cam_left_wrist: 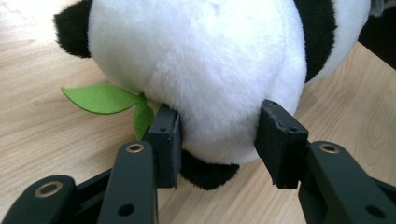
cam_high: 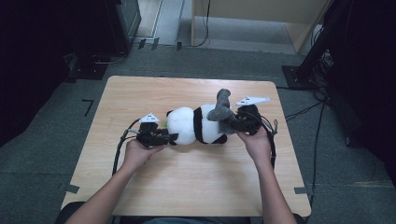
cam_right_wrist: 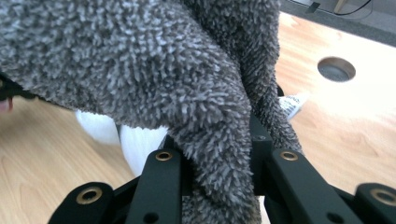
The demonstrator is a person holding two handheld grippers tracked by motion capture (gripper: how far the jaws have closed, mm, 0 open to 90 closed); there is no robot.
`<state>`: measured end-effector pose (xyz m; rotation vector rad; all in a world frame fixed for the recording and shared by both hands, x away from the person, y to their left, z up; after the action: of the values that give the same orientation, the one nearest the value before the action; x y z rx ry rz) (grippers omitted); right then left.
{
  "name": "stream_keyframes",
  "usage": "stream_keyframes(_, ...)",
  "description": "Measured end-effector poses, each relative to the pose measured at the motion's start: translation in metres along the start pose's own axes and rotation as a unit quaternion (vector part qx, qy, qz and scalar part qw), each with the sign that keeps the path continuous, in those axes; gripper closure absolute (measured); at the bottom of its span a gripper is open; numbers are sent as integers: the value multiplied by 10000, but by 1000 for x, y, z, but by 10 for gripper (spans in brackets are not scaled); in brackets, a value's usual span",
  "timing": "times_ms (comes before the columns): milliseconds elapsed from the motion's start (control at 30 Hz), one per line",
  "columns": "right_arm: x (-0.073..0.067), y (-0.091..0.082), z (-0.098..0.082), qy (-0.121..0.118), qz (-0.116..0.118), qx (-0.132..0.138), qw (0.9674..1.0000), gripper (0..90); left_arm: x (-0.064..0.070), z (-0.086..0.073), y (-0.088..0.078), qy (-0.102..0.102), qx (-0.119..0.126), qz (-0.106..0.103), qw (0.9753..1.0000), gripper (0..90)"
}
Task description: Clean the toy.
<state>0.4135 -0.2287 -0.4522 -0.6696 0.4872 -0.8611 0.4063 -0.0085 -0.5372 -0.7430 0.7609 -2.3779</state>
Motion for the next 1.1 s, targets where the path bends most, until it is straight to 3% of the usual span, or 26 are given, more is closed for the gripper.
stream_keyframes(67,-3,11,0,-69,-8,-237,9997,729,0,1,0,-1,-7,-36,10000,524)
stream_keyframes(133,-1,20,-1,-212,-204,-321,9991,729,-2,2,-1,55,-2,-67,10000,491)
stream_keyframes(267,4,23,-3,-248,-245,-341,9988,733,-4,4,-1,146,-109,-68,9998,403)
stream_keyframes(433,7,26,-5,-243,-281,-258,9990,736,-6,12,-11,588,-124,69,9982,357)
stream_keyframes(567,8,26,-5,-239,-227,-255,9991,737,-14,25,-23,535,117,-125,9984,351)
stream_keyframes(700,7,26,-5,-238,-211,-257,9992,738,-23,37,-23,654,115,-188,9976,341)
stream_keyframes(833,7,27,-5,-238,-185,-253,9992,739,-28,49,-19,775,72,-290,9965,328)
stream_keyframes(967,7,27,-6,-244,-148,-237,9993,740,-30,52,-7,1084,8,-281,9937,326)
stream_keyframes(1033,6,27,-6,-239,-103,-242,9994,741,-32,51,1,1325,27,-219,9909,297)
stream_keyframes(1100,5,28,-7,-271,-61,-250,9993,743,-34,51,6,1275,36,-263,9915,237)
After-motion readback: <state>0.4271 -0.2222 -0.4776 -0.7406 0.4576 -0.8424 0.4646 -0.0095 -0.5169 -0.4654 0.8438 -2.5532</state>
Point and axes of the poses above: each handheld gripper's, and its own axes: y roughly forward along the jaws, z roughly out of its top, x roughly to its right, the point moved 10 cm from there along y, roughly forward along the jaws, and after that the axes turned 5 degrees about -x, right-handed, at the moved point
